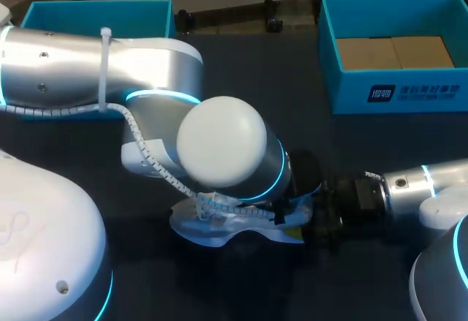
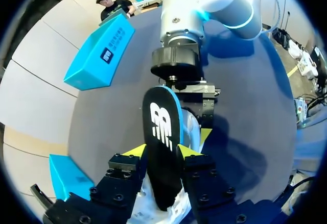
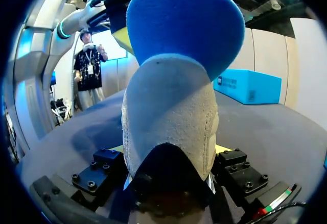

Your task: Take the shoe out of the shoebox, open the shoe tongue, remove and reinsert the insole, then place the shoe into the shoebox

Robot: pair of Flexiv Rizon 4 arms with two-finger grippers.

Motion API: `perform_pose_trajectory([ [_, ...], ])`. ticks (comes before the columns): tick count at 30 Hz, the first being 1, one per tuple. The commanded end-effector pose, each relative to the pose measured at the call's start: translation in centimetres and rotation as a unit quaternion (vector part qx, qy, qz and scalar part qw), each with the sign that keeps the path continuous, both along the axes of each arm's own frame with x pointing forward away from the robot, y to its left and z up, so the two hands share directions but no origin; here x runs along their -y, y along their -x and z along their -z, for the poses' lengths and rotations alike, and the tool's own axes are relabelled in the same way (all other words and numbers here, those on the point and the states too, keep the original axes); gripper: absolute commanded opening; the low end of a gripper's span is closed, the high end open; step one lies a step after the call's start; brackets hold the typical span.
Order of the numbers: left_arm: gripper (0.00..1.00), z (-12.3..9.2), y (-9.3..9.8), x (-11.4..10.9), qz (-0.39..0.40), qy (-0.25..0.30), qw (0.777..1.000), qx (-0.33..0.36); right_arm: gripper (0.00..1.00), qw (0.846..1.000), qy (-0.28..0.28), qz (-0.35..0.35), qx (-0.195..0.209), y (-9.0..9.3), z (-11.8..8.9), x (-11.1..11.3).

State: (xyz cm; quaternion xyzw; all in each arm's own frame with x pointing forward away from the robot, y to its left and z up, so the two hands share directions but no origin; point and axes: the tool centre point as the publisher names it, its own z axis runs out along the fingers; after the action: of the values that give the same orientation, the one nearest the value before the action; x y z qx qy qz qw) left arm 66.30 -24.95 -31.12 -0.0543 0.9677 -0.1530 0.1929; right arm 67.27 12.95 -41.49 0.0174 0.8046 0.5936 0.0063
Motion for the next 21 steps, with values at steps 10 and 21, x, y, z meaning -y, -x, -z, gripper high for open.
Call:
perform_pose_trajectory([
  [10,0.18,2.3,-2.0,1.2,-0.015,-0.018,1.0,-0.006,0.0,1.0,0.002,0.001,0.0,0.1,-0.1,-0.1],
  [21,0.0,0.6,-1.4,0.1,-0.027,-0.003,1.0,0.01,0.0,1.0,0.002,0.001,0.0,0.1,-0.1,-0.1],
])
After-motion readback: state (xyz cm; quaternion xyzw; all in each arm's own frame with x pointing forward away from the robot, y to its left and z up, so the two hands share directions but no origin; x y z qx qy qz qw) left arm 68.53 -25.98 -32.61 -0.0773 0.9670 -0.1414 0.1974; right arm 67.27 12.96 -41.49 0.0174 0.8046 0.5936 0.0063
